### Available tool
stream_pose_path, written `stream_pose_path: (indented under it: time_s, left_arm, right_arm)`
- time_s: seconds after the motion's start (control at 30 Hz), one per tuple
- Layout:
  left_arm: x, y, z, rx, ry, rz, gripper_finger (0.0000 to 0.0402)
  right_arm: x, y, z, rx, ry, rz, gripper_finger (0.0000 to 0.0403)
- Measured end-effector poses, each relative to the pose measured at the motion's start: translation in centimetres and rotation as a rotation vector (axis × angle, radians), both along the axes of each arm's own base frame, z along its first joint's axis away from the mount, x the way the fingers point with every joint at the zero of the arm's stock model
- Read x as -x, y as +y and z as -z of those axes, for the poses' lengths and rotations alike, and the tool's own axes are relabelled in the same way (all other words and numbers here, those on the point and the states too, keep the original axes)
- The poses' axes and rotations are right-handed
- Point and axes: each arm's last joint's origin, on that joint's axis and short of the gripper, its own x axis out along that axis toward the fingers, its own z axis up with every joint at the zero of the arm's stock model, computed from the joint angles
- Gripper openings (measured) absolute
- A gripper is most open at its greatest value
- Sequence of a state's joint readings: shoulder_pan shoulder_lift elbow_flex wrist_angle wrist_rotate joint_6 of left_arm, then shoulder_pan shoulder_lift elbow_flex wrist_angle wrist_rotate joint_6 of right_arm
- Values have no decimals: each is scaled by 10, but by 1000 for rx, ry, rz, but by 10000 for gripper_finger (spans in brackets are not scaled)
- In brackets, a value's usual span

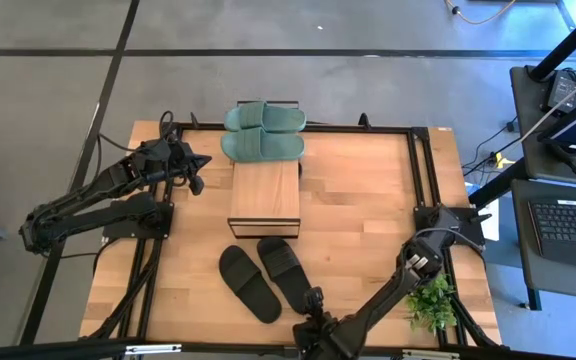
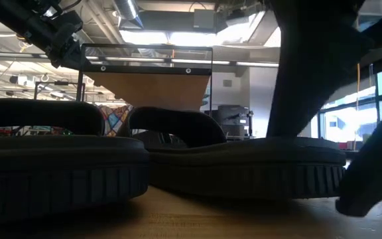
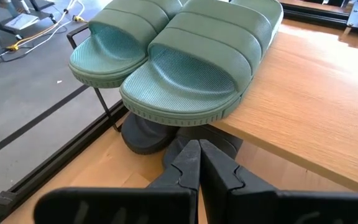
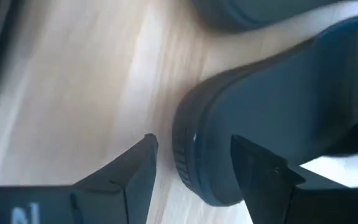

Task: Pick and place slides into the shelf
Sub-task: Put the black slide under the shelf

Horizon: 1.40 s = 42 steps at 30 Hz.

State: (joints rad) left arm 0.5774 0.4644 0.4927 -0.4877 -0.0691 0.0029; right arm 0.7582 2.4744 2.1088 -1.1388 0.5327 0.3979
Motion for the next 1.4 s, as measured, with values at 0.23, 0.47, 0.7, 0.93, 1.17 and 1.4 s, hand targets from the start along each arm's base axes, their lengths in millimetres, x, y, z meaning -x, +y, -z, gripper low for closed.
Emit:
stream_pose_path:
  time_s: [0.23,0.47,0.7,0.93,1.17,1.4]
  left_arm:
    - [0,0,0,0,1,0,0]
    - [0,0,0,0,1,0,0]
    - [0,0,0,0,1,0,0]
    - [0,0,0,0,0,0,0]
    - [0,0,0,1,0,0,0]
    - [0,0,0,0,0,0,0]
  right_arm:
    - [5,-5,7,33,41,63,204]
    - [4,-2,7,-53,62,82,204]
    - [4,-1,7,-61,70,81,204]
    - [4,-3,6,-5,27,80,204]
    - [-2,-9,6,41,27,49,204]
    - [-6,-15,6,55,17,61,204]
